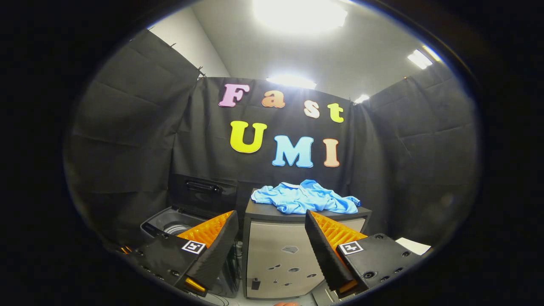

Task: Put the clothes into the washing machine and then close the washing machine lid.

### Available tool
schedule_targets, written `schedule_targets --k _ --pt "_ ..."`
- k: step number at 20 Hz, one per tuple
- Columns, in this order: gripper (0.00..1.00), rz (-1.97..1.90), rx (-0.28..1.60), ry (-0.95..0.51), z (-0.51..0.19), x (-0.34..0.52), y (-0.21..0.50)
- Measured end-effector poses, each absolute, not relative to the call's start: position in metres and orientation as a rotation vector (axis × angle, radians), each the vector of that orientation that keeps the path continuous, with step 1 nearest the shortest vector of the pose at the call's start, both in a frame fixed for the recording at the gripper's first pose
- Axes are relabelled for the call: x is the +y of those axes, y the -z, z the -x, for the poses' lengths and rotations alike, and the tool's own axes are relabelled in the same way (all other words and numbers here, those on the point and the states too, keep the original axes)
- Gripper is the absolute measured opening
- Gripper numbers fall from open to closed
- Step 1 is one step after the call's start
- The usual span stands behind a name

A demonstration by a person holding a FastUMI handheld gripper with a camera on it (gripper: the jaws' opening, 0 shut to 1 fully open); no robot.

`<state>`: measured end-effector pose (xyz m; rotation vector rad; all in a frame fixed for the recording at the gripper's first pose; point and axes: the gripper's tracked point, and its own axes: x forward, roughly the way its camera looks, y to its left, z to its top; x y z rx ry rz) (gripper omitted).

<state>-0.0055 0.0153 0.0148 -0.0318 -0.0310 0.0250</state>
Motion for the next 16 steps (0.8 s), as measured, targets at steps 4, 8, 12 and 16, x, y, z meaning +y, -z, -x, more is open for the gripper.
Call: schedule_targets --k 4,8,12,16 --pt "0.98 0.031 -0.031 -0.027 0.0051 0.0150 -0.0156" --pt "0.98 0.029 -0.033 -0.020 0.0040 0.0151 -0.0169" --pt "0.98 0.032 -0.036 -0.018 0.0035 0.0169 -0.0194" --pt "0.98 0.034 -0.033 -0.019 0.0033 0.0168 -0.0198"
